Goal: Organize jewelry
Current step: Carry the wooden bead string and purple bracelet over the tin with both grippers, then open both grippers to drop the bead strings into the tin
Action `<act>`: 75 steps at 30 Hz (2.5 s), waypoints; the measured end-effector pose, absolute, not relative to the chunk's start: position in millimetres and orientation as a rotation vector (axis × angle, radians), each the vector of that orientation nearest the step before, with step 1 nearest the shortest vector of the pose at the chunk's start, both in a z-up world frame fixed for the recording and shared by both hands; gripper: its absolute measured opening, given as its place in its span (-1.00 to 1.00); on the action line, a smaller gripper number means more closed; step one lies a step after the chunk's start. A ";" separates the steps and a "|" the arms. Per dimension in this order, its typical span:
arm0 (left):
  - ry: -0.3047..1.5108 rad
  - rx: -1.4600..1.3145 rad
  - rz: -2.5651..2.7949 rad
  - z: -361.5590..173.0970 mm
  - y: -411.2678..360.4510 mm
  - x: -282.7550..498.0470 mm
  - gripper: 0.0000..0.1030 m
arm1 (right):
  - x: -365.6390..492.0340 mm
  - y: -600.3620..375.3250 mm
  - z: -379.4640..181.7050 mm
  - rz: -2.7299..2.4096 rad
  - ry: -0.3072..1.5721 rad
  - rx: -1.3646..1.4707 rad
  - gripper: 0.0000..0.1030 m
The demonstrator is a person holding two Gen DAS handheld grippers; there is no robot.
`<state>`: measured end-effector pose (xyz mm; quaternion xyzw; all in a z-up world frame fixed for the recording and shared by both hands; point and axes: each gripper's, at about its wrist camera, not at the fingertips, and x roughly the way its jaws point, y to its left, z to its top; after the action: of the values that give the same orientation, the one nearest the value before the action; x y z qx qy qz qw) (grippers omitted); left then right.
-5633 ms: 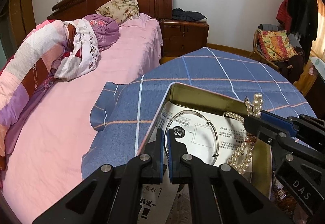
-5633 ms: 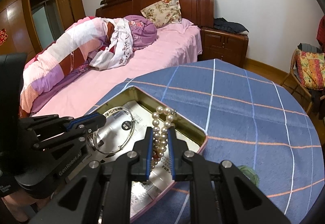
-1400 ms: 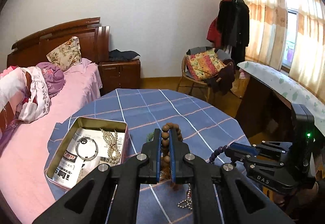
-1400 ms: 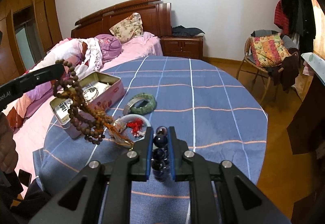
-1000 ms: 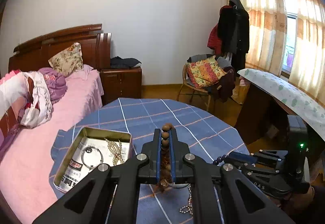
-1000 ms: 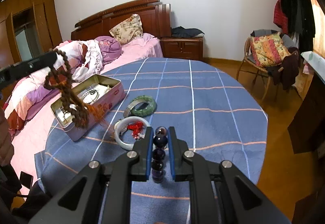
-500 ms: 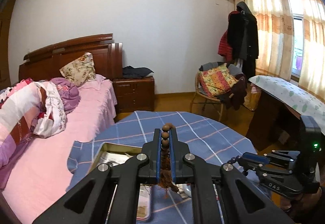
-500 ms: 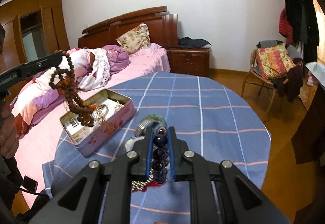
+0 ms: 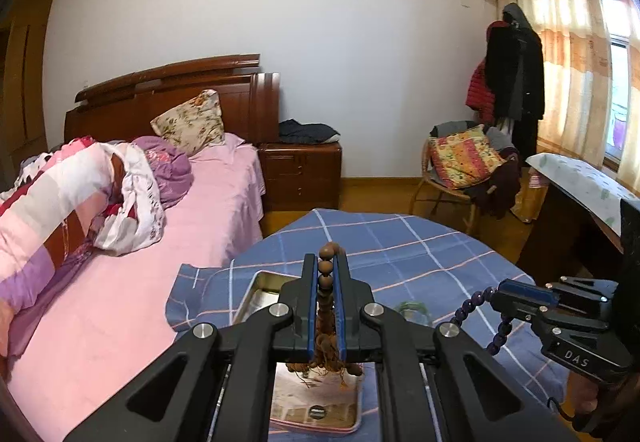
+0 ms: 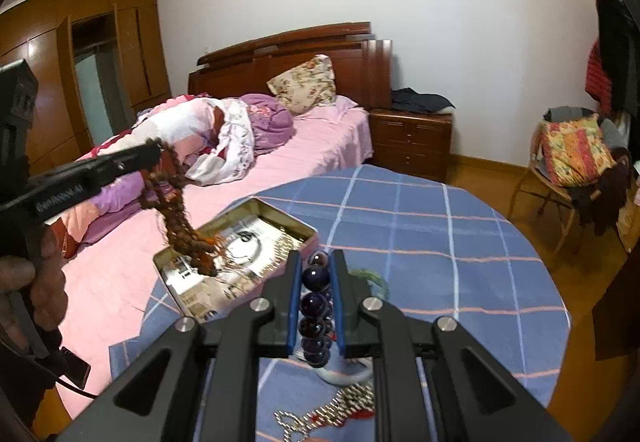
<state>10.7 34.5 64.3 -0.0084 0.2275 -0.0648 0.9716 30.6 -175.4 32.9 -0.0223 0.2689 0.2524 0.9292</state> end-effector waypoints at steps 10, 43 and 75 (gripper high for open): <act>0.489 -0.040 -0.093 51.6 55.7 21.5 -0.88 | 42.7 -137.5 43.2 0.599 0.544 -0.051 -0.69; 0.634 -0.092 -0.029 -1.9 91.4 49.5 -0.88 | 69.0 -46.2 -8.2 0.726 0.682 -0.117 -0.68; 0.616 -0.044 -0.074 -19.6 64.4 22.8 0.64 | 59.1 -76.2 -42.0 0.669 0.776 -0.123 0.02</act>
<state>22.8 64.4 -19.6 -0.0219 0.3030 -0.0363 0.9520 59.1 -76.2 -42.0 -0.0588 0.3712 0.3198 0.8697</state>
